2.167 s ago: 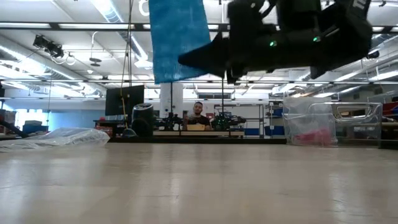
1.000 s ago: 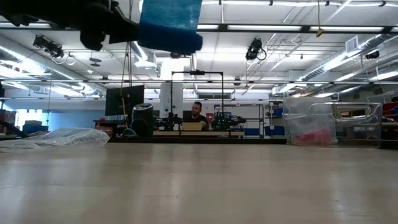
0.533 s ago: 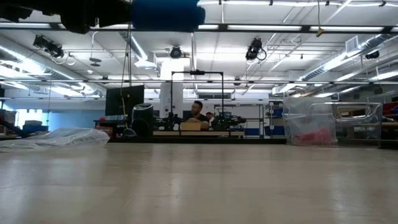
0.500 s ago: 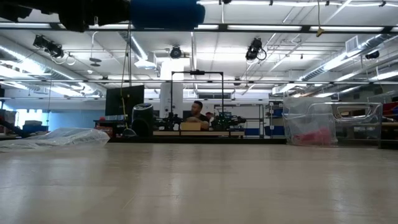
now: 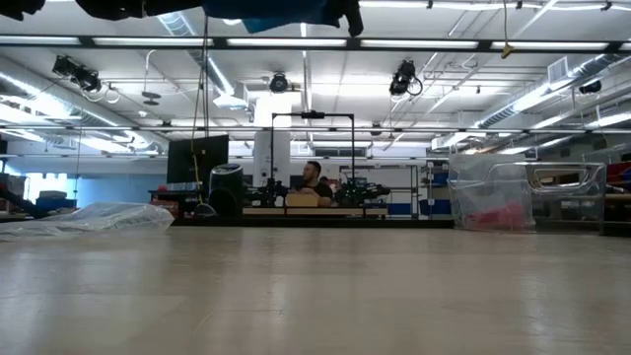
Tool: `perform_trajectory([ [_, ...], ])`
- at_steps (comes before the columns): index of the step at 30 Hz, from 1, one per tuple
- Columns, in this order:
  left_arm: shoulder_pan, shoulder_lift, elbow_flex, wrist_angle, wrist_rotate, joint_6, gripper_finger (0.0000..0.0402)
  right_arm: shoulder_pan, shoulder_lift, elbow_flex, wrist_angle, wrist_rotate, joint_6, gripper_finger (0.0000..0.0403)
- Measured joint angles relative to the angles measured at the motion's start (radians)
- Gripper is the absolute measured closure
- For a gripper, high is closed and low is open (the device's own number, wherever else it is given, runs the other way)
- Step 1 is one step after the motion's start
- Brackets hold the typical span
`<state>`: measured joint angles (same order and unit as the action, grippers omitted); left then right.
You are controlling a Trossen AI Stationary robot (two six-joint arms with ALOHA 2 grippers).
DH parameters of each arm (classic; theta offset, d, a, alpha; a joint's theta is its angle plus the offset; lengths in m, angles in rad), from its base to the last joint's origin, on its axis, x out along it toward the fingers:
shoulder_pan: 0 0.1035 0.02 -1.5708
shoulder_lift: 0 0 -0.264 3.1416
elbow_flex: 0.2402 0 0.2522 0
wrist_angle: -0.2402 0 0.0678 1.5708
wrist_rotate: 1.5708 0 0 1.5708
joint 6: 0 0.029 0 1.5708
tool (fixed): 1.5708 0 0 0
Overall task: Roll bandage
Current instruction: Roll the blue bandage
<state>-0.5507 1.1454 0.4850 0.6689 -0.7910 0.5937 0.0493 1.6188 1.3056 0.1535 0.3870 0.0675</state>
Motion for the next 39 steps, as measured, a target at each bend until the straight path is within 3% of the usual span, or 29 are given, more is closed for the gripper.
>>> perform_trajectory([
  [6,-0.017,0.0,0.0,-0.01,0.0,-0.029,0.0397,-0.017,0.0,0.0,-0.008,-0.012,0.124,0.0168],
  [12,-0.033,0.0,0.0,-0.018,0.003,-0.049,0.0397,-0.048,0.0,0.0,-0.017,-0.084,0.178,0.0155],
  [21,-0.038,0.0,0.0,-0.018,0.012,-0.103,0.0397,-0.063,0.0,0.0,-0.052,-0.175,0.098,0.0167],
  [25,-0.024,0.0,0.0,-0.041,0.049,-0.128,0.0397,-0.038,-0.01,0.0,-0.063,-0.164,-0.002,0.0167],
  [28,-0.001,0.0,0.0,-0.065,0.057,-0.156,0.0397,-0.012,-0.032,0.0,-0.092,-0.098,-0.088,0.0175],
  [33,0.046,-0.001,-0.001,-0.116,0.22,-0.226,0.0397,0.025,-0.087,0.0,-0.255,-0.055,-0.129,0.0209],
  [39,0.094,-0.001,-0.001,-0.114,0.303,-0.233,0.0397,0.058,-0.126,-0.095,-0.372,-0.059,-0.113,0.0249],
])
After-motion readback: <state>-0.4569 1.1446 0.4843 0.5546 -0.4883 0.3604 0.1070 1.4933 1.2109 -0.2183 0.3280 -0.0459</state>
